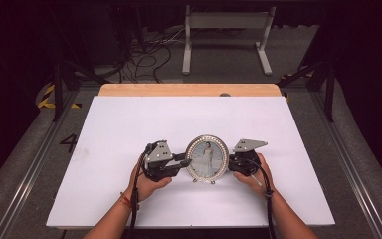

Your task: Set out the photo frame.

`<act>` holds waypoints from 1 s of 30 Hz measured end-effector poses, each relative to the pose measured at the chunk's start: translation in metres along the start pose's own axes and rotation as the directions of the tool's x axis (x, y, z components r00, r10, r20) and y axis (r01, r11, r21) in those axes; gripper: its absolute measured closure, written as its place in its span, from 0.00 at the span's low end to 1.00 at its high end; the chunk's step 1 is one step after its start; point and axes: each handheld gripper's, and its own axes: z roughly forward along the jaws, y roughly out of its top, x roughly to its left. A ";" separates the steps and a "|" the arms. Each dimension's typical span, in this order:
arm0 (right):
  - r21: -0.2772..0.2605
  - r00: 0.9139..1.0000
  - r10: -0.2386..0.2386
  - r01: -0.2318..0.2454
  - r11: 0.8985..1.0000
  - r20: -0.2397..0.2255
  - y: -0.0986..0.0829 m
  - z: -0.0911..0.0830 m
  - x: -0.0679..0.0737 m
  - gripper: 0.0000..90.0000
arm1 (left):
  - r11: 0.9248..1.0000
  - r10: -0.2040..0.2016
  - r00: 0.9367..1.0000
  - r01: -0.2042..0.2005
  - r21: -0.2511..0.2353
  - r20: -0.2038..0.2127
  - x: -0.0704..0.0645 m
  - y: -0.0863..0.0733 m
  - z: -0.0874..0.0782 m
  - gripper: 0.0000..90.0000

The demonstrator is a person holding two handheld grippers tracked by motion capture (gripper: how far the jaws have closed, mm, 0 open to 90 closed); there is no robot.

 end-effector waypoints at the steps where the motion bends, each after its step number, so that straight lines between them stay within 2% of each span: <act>1: 0.002 1.000 0.001 -0.001 1.000 0.005 0.000 0.002 0.000 0.94 | 1.000 -0.001 1.000 0.001 -0.002 0.004 0.000 0.000 0.000 0.82; 4: 0.001 1.000 0.011 -0.011 1.000 0.024 0.001 0.006 -0.003 0.93 | 1.000 0.001 1.000 -0.001 -0.002 0.005 0.001 0.000 0.000 0.82; 6: -0.005 0.998 0.024 -0.023 1.000 0.054 0.001 0.007 -0.005 0.94 | 1.000 0.000 1.000 0.000 -0.003 0.006 0.001 0.000 0.000 0.82; 8: -0.013 0.998 0.044 -0.043 0.999 0.046 0.001 0.007 -0.007 0.93 | 1.000 -0.004 1.000 0.004 -0.004 0.007 0.001 0.000 0.001 0.82; 11: -0.005 0.998 0.023 -0.023 1.000 0.058 0.002 0.008 -0.004 0.93 | 1.000 -0.008 1.000 0.008 -0.002 0.011 0.002 0.000 0.000 0.82; 13: 0.005 0.996 0.012 -0.013 1.000 0.093 0.002 0.009 -0.003 0.94 | 1.000 -0.010 1.000 0.010 -0.001 0.014 0.001 0.000 0.000 0.82; 17: -0.014 0.990 0.014 -0.012 1.000 0.139 0.004 0.008 -0.003 0.94 | 1.000 0.003 1.000 -0.003 0.009 0.006 0.000 0.000 -0.002 0.81; 18: -0.019 0.991 0.022 -0.020 1.000 0.133 0.004 0.007 -0.004 0.92 | 1.000 0.005 1.000 -0.005 0.012 0.003 -0.001 0.000 -0.002 0.81; 21: -0.011 0.992 0.023 -0.021 1.000 0.123 0.002 -0.001 -0.005 0.89 | 1.000 0.020 1.000 -0.020 0.017 -0.004 -0.002 0.001 -0.002 0.80; 24: -0.003 0.992 -0.003 0.003 1.000 0.128 -0.001 -0.012 -0.001 0.85 | 0.999 0.026 1.000 -0.026 0.019 -0.004 -0.002 0.001 -0.002 0.80; 28: -0.007 0.993 -0.006 0.006 1.000 0.119 -0.009 -0.030 0.003 0.82 | 0.999 0.042 0.999 -0.042 0.029 -0.011 -0.003 0.002 -0.002 0.78; 30: -0.009 0.991 -0.010 0.012 1.000 0.130 -0.011 -0.039 0.006 0.82 | 0.998 0.047 0.999 -0.047 0.033 -0.017 -0.005 0.003 -0.001 0.77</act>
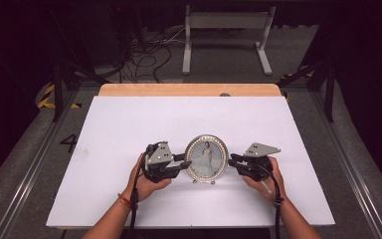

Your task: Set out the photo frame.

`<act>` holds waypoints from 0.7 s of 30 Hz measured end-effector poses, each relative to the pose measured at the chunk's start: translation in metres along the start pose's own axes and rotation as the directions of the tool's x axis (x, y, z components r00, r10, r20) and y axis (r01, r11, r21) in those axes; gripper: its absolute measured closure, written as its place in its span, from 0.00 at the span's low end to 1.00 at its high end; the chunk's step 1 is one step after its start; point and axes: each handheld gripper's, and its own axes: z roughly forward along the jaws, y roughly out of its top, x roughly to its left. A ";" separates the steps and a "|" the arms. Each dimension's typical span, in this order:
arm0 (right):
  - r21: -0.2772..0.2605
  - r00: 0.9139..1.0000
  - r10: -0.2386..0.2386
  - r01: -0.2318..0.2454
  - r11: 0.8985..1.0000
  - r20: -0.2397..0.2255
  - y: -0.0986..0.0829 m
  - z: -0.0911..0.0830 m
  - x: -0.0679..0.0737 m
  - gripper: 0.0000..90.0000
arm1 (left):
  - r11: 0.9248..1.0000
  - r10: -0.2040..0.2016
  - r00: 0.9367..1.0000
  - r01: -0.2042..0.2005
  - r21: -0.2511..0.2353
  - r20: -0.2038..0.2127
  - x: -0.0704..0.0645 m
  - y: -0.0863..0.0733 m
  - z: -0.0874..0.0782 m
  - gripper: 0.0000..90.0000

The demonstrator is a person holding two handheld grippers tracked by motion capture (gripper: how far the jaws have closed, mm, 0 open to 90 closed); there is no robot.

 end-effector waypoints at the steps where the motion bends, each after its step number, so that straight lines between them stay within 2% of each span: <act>1: 0.000 1.000 -0.003 0.003 1.000 0.000 0.000 -0.003 0.001 0.82 | 1.000 0.004 1.000 -0.004 0.004 0.001 0.000 0.000 0.001 0.76; 4: -0.007 1.000 -0.011 0.011 1.000 -0.012 -0.003 -0.014 0.006 0.81 | 0.999 0.039 0.999 -0.039 0.038 -0.008 -0.002 0.001 0.002 0.73; 8: -0.033 0.999 -0.025 0.023 0.999 -0.049 -0.006 -0.027 0.017 0.82 | 0.997 0.051 0.999 -0.051 0.060 -0.003 -0.003 0.001 0.003 0.72; 10: -0.061 0.995 -0.031 0.026 0.998 -0.094 -0.006 -0.034 0.026 0.80 | 0.996 0.053 0.999 -0.053 0.070 0.001 -0.004 0.000 0.003 0.73; 12: -0.069 0.993 -0.034 0.027 0.997 -0.109 -0.005 -0.034 0.028 0.79 | 0.995 0.060 0.998 -0.059 0.082 -0.001 -0.004 -0.002 0.004 0.73; 13: -0.076 0.988 -0.045 0.034 0.997 -0.145 -0.005 -0.035 0.033 0.78 | 0.995 0.059 0.998 -0.059 0.086 0.000 -0.005 -0.003 0.005 0.74; 15: -0.070 0.987 -0.058 0.048 0.996 -0.152 -0.004 -0.035 0.038 0.74 | 0.996 0.048 0.999 -0.048 0.073 0.001 -0.006 -0.004 0.006 0.73; 18: -0.080 0.984 -0.050 0.036 0.996 -0.173 -0.003 -0.034 0.043 0.69 | 0.997 0.040 0.999 -0.041 0.069 0.003 -0.006 -0.006 0.008 0.74; 21: -0.091 0.986 -0.036 0.022 0.996 -0.161 0.000 -0.035 0.045 0.68 | 0.997 0.035 0.999 -0.035 0.069 0.001 -0.007 -0.008 0.009 0.74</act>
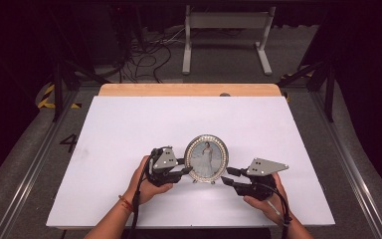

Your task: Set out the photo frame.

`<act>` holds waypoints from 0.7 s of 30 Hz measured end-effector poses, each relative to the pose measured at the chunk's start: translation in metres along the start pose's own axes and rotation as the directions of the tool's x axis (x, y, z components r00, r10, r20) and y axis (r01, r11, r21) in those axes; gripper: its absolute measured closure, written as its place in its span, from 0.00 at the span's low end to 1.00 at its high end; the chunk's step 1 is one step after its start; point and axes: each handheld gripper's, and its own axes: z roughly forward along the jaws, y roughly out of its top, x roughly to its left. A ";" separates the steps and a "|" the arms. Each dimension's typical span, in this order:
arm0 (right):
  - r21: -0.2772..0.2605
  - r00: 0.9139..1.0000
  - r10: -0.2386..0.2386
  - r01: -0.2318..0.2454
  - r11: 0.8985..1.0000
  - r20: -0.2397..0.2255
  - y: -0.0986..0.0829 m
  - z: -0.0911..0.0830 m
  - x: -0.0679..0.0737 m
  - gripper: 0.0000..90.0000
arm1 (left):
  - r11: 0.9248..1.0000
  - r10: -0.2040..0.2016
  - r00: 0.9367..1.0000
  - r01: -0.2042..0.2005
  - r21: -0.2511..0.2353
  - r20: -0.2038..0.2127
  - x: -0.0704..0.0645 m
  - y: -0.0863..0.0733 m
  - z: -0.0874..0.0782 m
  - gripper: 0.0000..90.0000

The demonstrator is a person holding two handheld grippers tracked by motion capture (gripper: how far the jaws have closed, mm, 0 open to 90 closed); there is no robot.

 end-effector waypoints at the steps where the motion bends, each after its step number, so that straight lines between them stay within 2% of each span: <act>1: -0.020 1.000 0.006 -0.007 1.000 -0.006 0.002 0.000 0.000 0.69 | 1.000 -0.004 1.000 0.004 -0.002 0.000 0.000 0.000 0.000 0.74; 3: -0.031 1.000 0.012 -0.011 0.999 0.019 0.004 0.000 0.001 0.71 | 1.000 -0.006 1.000 0.006 -0.001 0.003 0.001 0.000 0.000 0.75; 7: -0.061 0.999 0.032 -0.030 0.998 0.039 0.007 0.004 -0.001 0.75 | 1.000 -0.007 1.000 0.007 0.002 0.006 0.000 0.000 -0.001 0.75; 11: -0.053 0.997 0.032 -0.028 0.998 0.065 0.008 0.008 -0.001 0.85 | 1.000 -0.002 1.000 0.002 0.003 0.014 -0.002 0.000 -0.002 0.76; 17: -0.048 0.998 0.024 -0.021 0.999 0.061 0.009 0.011 -0.003 0.85 | 1.000 0.012 1.000 -0.012 0.011 0.004 -0.004 0.000 -0.003 0.76; 21: -0.042 0.998 0.011 -0.009 0.999 0.064 0.009 0.010 0.000 0.81 | 1.000 0.013 1.000 -0.013 0.010 -0.003 -0.004 0.000 -0.004 0.74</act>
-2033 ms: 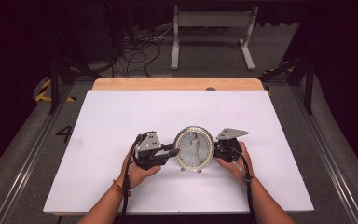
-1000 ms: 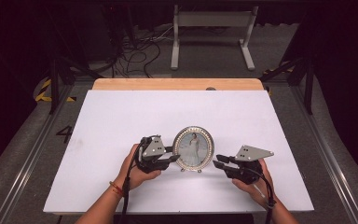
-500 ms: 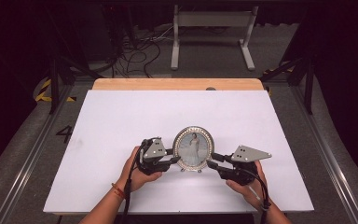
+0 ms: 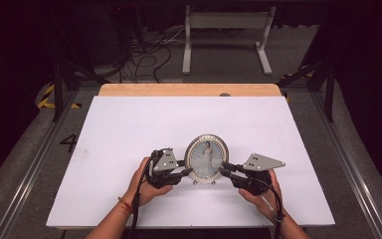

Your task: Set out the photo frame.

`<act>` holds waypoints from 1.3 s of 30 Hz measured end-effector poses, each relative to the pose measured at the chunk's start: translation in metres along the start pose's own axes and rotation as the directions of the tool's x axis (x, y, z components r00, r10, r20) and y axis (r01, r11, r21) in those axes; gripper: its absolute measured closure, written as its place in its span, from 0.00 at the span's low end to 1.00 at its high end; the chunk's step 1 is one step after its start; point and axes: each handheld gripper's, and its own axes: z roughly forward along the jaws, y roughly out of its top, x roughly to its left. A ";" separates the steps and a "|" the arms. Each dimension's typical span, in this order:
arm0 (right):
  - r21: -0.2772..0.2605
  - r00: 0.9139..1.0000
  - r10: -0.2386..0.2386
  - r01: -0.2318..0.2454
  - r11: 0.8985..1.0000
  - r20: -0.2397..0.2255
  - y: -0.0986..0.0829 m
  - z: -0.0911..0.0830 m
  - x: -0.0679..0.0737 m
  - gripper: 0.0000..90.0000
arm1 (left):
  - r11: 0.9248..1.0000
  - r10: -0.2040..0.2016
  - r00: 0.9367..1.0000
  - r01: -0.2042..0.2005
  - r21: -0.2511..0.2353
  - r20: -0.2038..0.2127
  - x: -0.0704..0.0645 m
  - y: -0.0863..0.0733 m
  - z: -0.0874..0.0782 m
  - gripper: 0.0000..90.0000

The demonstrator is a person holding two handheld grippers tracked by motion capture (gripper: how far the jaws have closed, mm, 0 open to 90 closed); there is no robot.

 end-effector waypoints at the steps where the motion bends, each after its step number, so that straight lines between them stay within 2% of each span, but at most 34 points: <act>1: 0.002 1.000 -0.004 0.004 1.000 0.003 0.000 -0.001 0.001 0.80 | 1.000 0.001 1.000 -0.001 0.004 -0.004 0.000 0.000 -0.001 0.74; 6: 0.015 0.999 -0.031 0.031 0.999 0.026 0.000 -0.007 0.002 0.76 | 1.000 0.001 1.000 -0.001 -0.008 -0.008 0.001 -0.002 -0.010 0.71; 8: 0.034 0.997 -0.062 0.060 0.998 0.048 0.000 -0.010 0.003 0.74 | 1.000 0.003 1.000 -0.003 -0.006 -0.026 0.002 -0.003 -0.015 0.68; 12: 0.069 0.994 -0.093 0.089 0.994 0.061 -0.001 -0.014 0.003 0.71 | 1.000 -0.016 0.998 0.015 -0.012 -0.053 0.004 -0.007 -0.024 0.61; 14: 0.075 0.992 -0.105 0.101 0.992 0.062 0.000 -0.015 0.003 0.71 | 1.000 -0.009 0.998 0.008 -0.008 -0.056 0.003 -0.010 -0.028 0.59; 18: 0.088 0.990 -0.116 0.108 0.990 0.081 0.003 -0.016 0.001 0.65 | 1.000 0.017 0.995 -0.016 0.012 -0.099 -0.001 -0.021 -0.037 0.51; 22: 0.128 0.984 -0.154 0.142 0.982 0.094 -0.001 -0.018 0.003 0.62 | 1.000 0.021 0.992 -0.018 0.022 -0.128 -0.003 -0.031 -0.045 0.47; 25: 0.133 0.983 -0.160 0.146 0.980 0.095 -0.004 -0.022 0.001 0.58 | 0.999 0.019 0.991 -0.015 0.038 -0.131 -0.003 -0.039 -0.051 0.45; 31: 0.126 0.986 -0.130 0.116 0.985 0.107 -0.012 -0.031 -0.007 0.52 | 0.999 -0.004 0.988 0.011 0.045 -0.153 -0.002 -0.051 -0.060 0.37; 34: 0.129 0.983 -0.134 0.117 0.985 0.129 -0.017 -0.035 -0.011 0.47 | 0.999 -0.011 0.987 0.018 0.044 -0.162 -0.002 -0.056 -0.064 0.33; 39: 0.138 0.982 -0.121 0.100 0.985 0.148 -0.026 -0.039 -0.016 0.40 | 0.998 -0.026 0.981 0.035 0.044 -0.193 -0.002 -0.060 -0.072 0.27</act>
